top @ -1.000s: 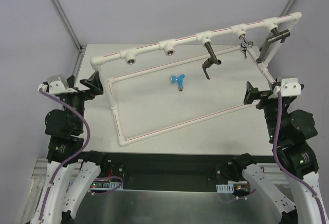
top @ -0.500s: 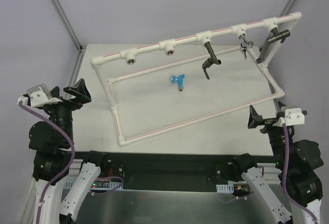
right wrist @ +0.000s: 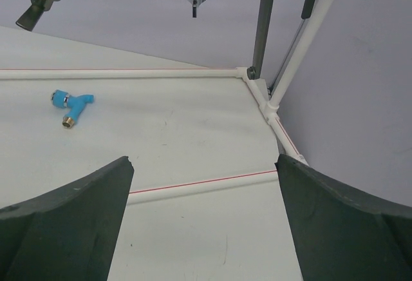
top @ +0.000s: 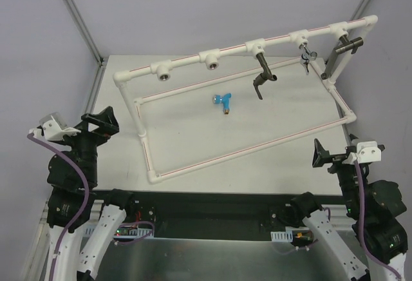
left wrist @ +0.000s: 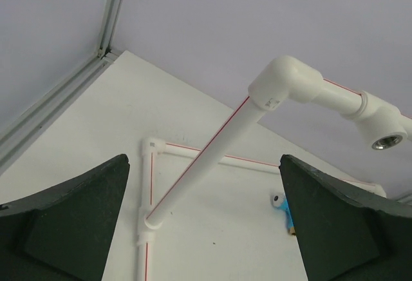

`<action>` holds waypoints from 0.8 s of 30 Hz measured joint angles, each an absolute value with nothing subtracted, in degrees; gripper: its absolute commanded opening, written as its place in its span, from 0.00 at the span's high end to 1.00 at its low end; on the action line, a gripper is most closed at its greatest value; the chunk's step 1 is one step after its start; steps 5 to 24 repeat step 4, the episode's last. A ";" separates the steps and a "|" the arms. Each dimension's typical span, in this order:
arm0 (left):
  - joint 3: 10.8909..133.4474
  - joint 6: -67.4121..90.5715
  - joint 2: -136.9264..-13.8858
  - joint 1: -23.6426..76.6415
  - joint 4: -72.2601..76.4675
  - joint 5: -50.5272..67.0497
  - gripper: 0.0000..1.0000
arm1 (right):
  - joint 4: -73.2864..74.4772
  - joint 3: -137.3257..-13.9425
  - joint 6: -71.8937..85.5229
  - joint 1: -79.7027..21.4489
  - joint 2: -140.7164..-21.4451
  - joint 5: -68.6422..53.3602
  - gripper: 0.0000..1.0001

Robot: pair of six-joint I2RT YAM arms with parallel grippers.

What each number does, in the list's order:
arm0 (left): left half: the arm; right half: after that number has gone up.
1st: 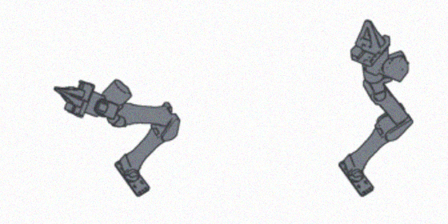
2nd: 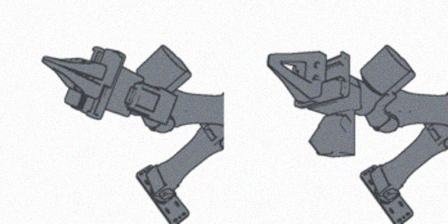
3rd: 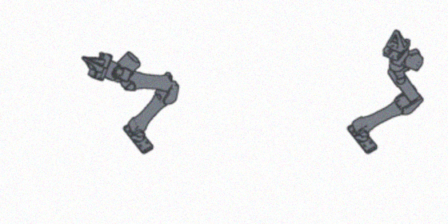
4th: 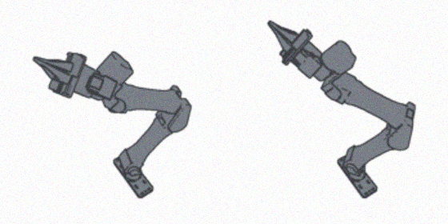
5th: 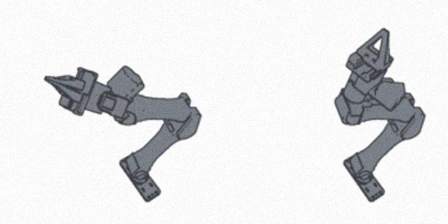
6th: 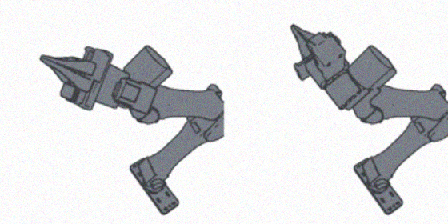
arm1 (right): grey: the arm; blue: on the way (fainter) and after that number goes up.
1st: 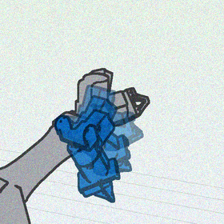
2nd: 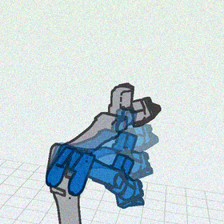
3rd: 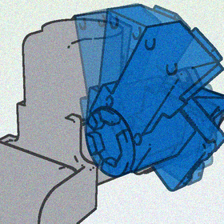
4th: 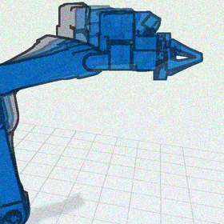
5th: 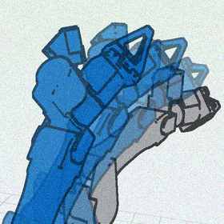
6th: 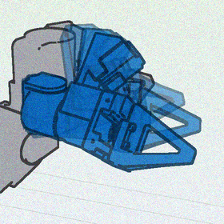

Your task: Install the water faucets

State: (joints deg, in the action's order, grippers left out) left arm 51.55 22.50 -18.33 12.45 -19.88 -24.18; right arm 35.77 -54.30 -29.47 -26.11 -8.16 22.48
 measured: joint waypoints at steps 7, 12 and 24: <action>50.65 26.20 -16.78 12.45 -20.60 -23.68 0.01 | 36.88 -54.30 -29.61 -29.63 -8.21 24.64 0.04; 50.65 26.20 -16.78 12.45 -20.60 -23.68 0.01 | 36.88 -54.30 -29.61 -29.63 -8.21 24.64 0.04; 50.65 26.20 -16.78 12.45 -20.60 -23.68 0.01 | 36.88 -54.30 -29.61 -29.63 -8.21 24.64 0.04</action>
